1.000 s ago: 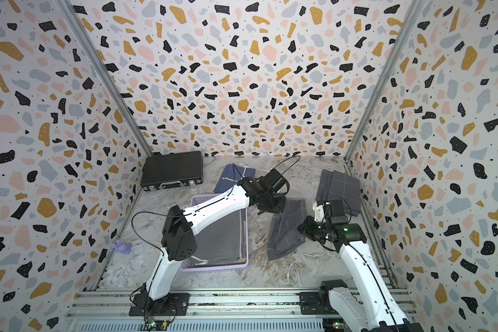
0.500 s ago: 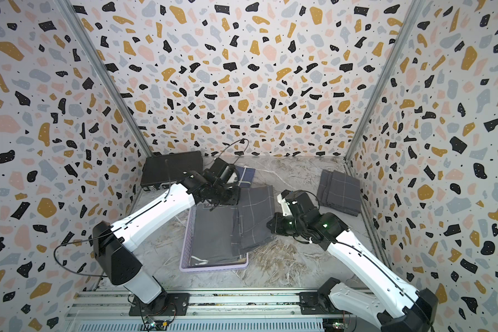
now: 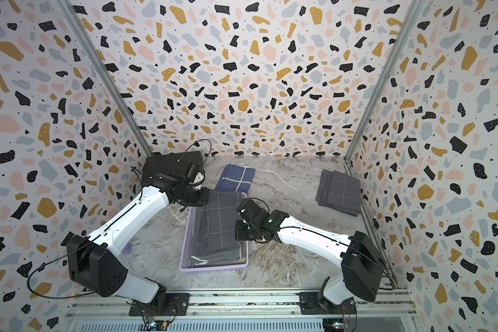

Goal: Put the folded pillowcase in the basket
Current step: Place the pillowcase in the basket.

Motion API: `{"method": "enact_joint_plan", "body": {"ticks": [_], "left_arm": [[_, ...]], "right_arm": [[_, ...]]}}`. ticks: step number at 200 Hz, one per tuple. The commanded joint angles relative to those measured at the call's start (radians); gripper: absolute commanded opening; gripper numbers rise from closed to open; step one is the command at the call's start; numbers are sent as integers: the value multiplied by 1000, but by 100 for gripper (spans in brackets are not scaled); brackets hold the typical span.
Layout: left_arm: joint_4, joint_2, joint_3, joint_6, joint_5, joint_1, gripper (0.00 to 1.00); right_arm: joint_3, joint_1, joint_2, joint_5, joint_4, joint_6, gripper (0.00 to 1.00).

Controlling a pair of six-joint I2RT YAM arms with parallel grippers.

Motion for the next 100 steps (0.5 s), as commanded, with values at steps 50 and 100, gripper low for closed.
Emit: {"method": "enact_joint_plan", "body": {"ticks": [50, 100], "left_arm": [[47, 96, 4, 54, -2, 33, 0], [72, 152, -40, 35, -18, 44, 0]], "right_arm": [[22, 1, 160, -52, 56, -4, 0], [-4, 0, 155, -20, 46, -5, 0]]}}
